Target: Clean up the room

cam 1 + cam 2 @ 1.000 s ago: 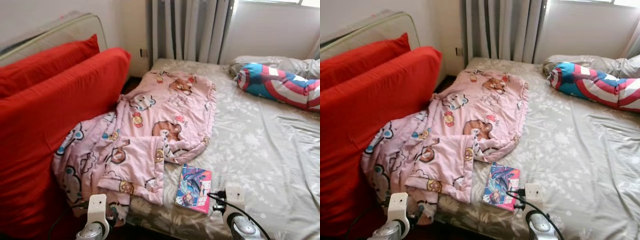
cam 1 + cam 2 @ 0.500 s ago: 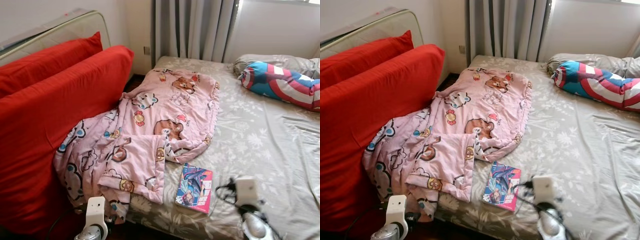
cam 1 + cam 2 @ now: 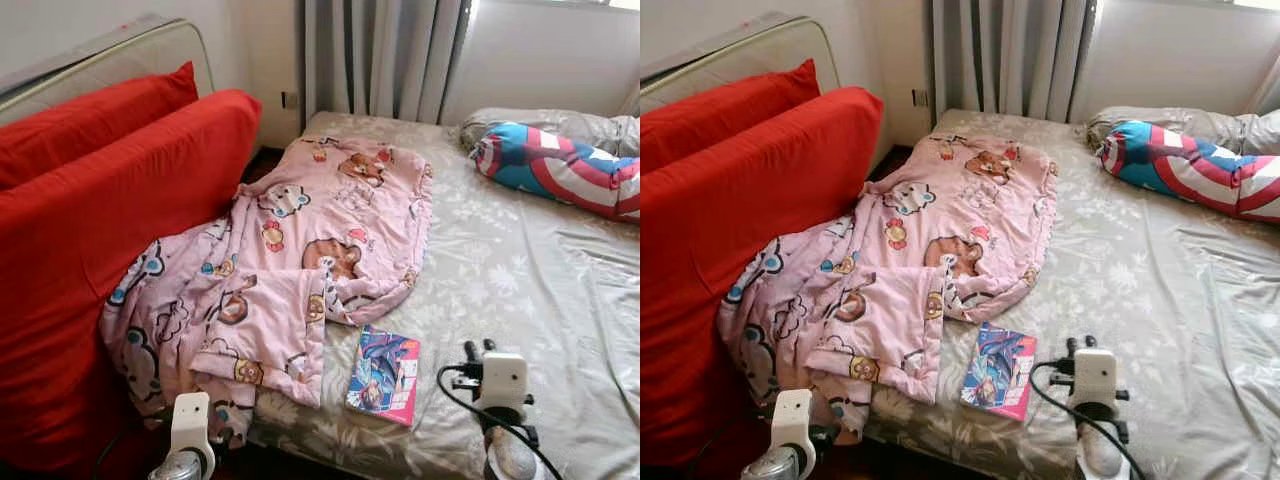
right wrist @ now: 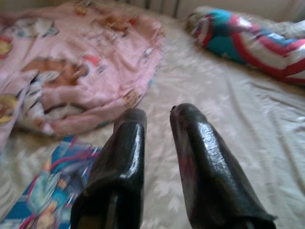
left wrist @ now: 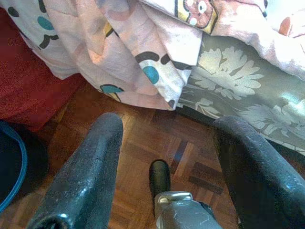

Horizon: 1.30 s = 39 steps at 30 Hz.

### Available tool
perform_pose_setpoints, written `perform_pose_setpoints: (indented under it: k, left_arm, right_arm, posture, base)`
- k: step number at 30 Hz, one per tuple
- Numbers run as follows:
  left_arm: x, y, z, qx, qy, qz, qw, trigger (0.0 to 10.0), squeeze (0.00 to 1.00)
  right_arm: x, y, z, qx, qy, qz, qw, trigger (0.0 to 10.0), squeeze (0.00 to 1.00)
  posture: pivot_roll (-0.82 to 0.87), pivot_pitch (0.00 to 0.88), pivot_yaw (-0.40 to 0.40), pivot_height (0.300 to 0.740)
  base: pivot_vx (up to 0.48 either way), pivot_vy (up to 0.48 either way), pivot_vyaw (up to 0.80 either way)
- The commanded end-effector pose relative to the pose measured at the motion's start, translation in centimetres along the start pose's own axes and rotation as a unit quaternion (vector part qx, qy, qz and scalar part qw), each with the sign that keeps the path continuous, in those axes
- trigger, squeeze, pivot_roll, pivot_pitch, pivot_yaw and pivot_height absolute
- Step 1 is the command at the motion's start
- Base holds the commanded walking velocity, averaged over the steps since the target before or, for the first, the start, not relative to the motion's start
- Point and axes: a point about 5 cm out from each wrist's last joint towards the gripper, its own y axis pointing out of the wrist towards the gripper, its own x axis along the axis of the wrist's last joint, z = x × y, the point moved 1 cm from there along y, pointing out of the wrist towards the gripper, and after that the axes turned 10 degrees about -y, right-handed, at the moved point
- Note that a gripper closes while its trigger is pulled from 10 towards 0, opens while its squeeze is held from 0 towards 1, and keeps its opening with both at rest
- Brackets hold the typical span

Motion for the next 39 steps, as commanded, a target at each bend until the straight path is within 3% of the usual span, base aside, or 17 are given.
perform_pose_setpoints:
  k: [1,4,5,7,8,9,11,14,19,27,32,39]
  left_arm:
    - [0.1,0.0,0.3,0.006,0.003,-0.001,1.0,10.0,0.0]
    - [0.1,0.0,0.3,0.006,0.003,-0.002,1.0,10.0,0.0]
    - [0.1,0.0,0.3,0.006,0.002,-0.001,1.0,10.0,0.0]
    - [0.1,0.0,0.3,0.007,0.001,-0.001,1.0,10.0,0.0]
    - [0.1,0.0,0.2,0.007,0.002,0.001,1.0,10.0,0.0]
    - [0.1,0.0,0.2,0.007,0.002,0.001,1.0,10.0,0.0]
    - [0.2,0.0,0.2,0.007,0.003,0.002,1.0,10.0,0.0]
    - [0.2,0.0,0.3,0.008,0.007,0.003,1.0,10.0,0.0]
    - [0.2,0.0,0.3,0.01,0.011,0.005,1.0,10.0,0.0]
    - [0.0,0.0,0.4,0.009,0.027,0.011,1.0,10.0,0.0]
    - [-0.1,0.0,0.5,0.018,0.025,0.013,0.999,10.0,0.0]
    - [0.0,0.0,0.4,0.012,0.018,0.0,1.0,10.0,0.0]
  right_arm:
    - [-2.1,-0.8,0.3,0.02,-0.009,0.064,0.998,10.0,0.0]
    - [-4.0,-1.8,0.6,0.034,-0.012,0.119,0.992,10.0,0.0]
    - [-5.9,-3.0,1.0,0.049,-0.018,0.186,0.981,10.0,0.0]
    - [-6.5,-3.4,1.1,0.053,-0.02,0.208,0.977,10.0,0.0]
    - [-8.1,-4.7,1.4,0.065,-0.006,0.27,0.961,10.0,0.0]
    - [-8.1,-4.7,1.4,0.065,-0.006,0.27,0.961,10.0,0.0]
    - [-9.8,-6.4,1.8,0.075,0.039,0.341,0.936,10.0,0.0]
    - [-10.3,-7.1,2.0,0.071,0.056,0.371,0.924,10.0,0.0]
    - [-9.6,-6.1,2.5,0.073,0.065,0.357,0.929,10.0,0.0]
    - [-8.7,-4.7,2.0,0.059,0.081,0.344,0.934,10.0,0.0]
    - [-9.5,-6.1,2.5,0.072,0.084,0.348,0.931,10.0,0.0]
    - [-9.5,-6.0,2.1,0.077,0.09,0.348,0.93,10.0,0.0]
  posture:
    - [0.02,0.0,-0.003,0.74]
    - [0.01,0.0,0.0,0.74]
    - [0.01,0.0,0.006,0.74]
    - [0.01,0.0,0.009,0.74]
    - [0.02,0.0,0.013,0.74]
    - [0.02,0.0,0.013,0.74]
    - [0.03,0.0,0.02,0.74]
    - [0.03,0.0,0.022,0.74]
    - [0.03,0.0,0.027,0.74]
    - [0.03,0.0,0.026,0.74]
    - [0.04,0.0,0.022,0.74]
    - [0.04,0.0,0.017,0.74]
  base:
    - [0.0,0.0,0.0]
    - [0.0,0.0,0.0]
    - [0.0,0.0,0.0]
    - [0.0,0.0,0.0]
    - [0.0,0.0,0.0]
    - [0.0,0.0,0.0]
    - [0.0,0.0,0.0]
    - [0.0,0.0,0.0]
    - [0.0,0.0,0.0]
    - [0.0,0.0,0.0]
    - [0.0,0.0,0.0]
    - [0.0,0.0,0.0]
